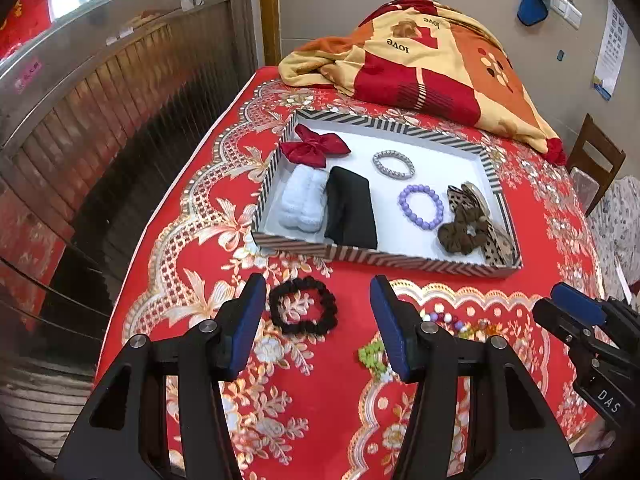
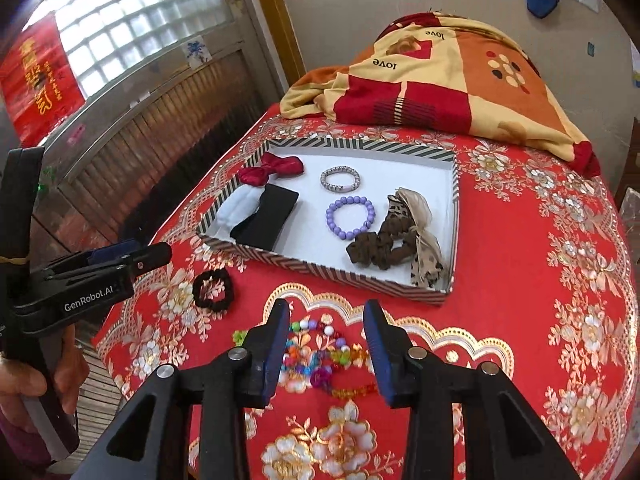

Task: Organize jewelry
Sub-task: 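Move both grippers to the colourful bead bracelets beside the tray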

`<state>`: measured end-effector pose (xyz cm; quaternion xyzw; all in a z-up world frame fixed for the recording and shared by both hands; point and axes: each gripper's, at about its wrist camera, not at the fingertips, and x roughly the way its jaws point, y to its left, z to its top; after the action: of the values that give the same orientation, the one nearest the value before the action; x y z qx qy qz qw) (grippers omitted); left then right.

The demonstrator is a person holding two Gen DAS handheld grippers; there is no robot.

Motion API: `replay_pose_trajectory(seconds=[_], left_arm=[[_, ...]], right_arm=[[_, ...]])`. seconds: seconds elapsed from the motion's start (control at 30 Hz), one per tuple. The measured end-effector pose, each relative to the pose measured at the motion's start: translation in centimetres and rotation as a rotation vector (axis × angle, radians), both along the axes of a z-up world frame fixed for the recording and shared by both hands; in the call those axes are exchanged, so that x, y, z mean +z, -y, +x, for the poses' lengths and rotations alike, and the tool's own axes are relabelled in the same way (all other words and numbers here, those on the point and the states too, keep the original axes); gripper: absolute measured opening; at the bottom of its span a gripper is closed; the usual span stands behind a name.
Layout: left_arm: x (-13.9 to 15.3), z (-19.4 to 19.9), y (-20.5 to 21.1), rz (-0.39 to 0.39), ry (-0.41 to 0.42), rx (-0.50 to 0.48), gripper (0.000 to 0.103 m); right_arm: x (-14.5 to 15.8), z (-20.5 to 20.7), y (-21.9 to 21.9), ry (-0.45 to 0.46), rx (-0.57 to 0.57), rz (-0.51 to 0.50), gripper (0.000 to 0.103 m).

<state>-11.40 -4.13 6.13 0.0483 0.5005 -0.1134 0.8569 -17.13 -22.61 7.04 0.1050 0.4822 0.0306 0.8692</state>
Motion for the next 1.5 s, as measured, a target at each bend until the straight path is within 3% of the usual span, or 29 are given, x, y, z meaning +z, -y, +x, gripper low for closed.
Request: replay_pose_trajectory(seconds=[0.6,1.07,1.5], left_arm=[[0.0,-3.5,0.0,0.001,-0.012,0.004,0.054],[-3.3,-2.9,-4.4,-0.035,-0.137,0.081,0.054],[-6.7,-4.6,0.6,-0.089,-0.267,-0.158,0.054]], right_arm=[[-0.7,-3.6,1.0,-0.032,-0.008,-0.020,0.037],[-5.5,-3.8,1.5,-0.147,-0.008,-0.003,0.037],[-9.2,-1.2,2.8,-0.208,-0.021,-0.049,0.037]])
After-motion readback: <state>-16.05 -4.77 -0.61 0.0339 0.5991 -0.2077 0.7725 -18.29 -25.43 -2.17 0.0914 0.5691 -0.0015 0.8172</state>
